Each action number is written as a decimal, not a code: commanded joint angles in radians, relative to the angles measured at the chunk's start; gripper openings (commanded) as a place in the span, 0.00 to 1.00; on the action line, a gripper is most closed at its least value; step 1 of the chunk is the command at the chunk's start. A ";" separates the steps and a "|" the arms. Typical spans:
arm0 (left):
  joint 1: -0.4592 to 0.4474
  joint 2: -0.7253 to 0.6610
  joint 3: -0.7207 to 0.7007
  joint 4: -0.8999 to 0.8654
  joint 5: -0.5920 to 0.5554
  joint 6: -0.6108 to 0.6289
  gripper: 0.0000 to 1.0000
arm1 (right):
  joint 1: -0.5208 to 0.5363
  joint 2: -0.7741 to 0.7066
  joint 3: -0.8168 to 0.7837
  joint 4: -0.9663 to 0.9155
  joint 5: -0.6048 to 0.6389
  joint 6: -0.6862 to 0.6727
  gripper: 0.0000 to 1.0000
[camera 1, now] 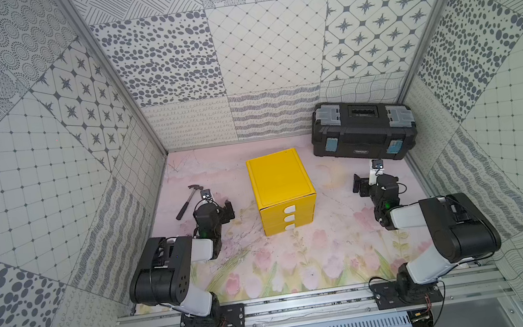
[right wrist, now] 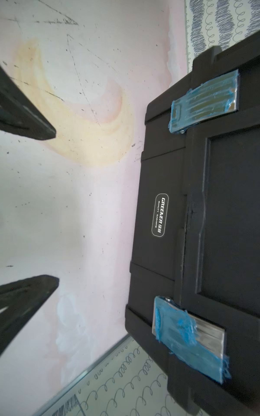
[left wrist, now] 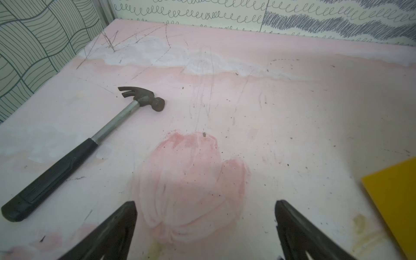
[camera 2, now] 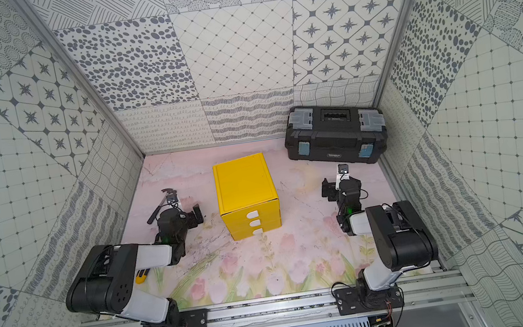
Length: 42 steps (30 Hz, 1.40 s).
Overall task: Take the seed bags out of the drawer
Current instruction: Adjust the storage box at the center of the board.
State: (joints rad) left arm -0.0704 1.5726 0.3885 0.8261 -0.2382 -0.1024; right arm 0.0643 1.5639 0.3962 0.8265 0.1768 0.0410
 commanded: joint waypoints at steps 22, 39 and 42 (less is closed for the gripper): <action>0.004 0.002 0.007 0.049 0.009 0.006 1.00 | 0.001 -0.009 0.000 0.040 0.002 0.006 0.98; 0.015 -0.389 0.388 -0.820 -0.030 -0.348 0.99 | -0.022 -0.621 0.078 -0.609 -0.110 0.490 0.98; 0.015 -0.405 0.491 -0.949 0.124 -0.331 0.84 | -0.021 -0.670 0.110 -0.714 -0.332 0.562 0.83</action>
State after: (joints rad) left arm -0.0624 1.2232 0.7761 0.2062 -0.2710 -0.3180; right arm 0.0429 0.9127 0.4965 0.2630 0.0563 0.4599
